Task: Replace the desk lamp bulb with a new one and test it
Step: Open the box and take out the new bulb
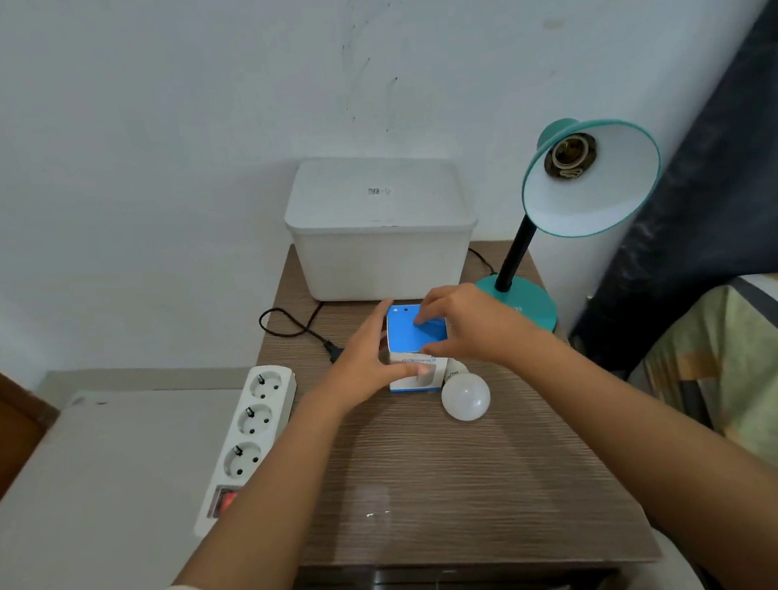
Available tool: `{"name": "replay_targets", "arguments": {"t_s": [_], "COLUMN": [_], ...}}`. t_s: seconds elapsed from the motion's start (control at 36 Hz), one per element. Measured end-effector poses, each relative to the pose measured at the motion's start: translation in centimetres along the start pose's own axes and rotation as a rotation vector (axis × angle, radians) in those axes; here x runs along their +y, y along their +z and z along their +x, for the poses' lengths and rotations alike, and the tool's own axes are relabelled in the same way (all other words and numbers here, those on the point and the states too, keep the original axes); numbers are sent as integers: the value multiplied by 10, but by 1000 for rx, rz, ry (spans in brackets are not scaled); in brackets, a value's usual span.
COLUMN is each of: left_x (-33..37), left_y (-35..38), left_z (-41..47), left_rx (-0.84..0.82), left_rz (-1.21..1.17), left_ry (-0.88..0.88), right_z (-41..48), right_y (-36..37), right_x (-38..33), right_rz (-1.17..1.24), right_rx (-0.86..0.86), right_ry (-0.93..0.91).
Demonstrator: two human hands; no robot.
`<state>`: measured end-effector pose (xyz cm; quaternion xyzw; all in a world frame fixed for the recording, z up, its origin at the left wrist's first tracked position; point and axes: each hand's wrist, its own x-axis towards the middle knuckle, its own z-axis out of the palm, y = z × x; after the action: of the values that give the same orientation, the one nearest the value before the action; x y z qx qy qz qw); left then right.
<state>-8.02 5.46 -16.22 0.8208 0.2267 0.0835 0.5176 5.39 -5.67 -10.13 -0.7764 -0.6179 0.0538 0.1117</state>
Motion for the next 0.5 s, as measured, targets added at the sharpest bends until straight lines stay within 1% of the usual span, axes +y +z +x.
{"name": "replay_targets", "arguments": {"t_s": [0.11, 0.17, 0.25, 0.31, 0.39, 0.5], "left_x": [1, 0, -1, -1, 0, -5], "left_y": [-1, -1, -2, -1, 2, 6], "left_z": [0, 0, 0, 0, -1, -1], "left_rx": [9, 9, -1, -7, 17, 53], "left_rz": [-18, -30, -35, -40, -56, -69], "left_ry": [20, 27, 29, 55, 68, 57], "right_z": [-9, -12, -10, -3, 12, 32], "right_y": [10, 14, 9, 1, -7, -7], "right_x": [3, 3, 2, 1, 2, 4], "right_rz": [-68, -24, 212, 372, 525, 677], "right_rx": [94, 205, 444, 532, 517, 503], "right_ry": [-127, -147, -39, 81, 210, 314]}}
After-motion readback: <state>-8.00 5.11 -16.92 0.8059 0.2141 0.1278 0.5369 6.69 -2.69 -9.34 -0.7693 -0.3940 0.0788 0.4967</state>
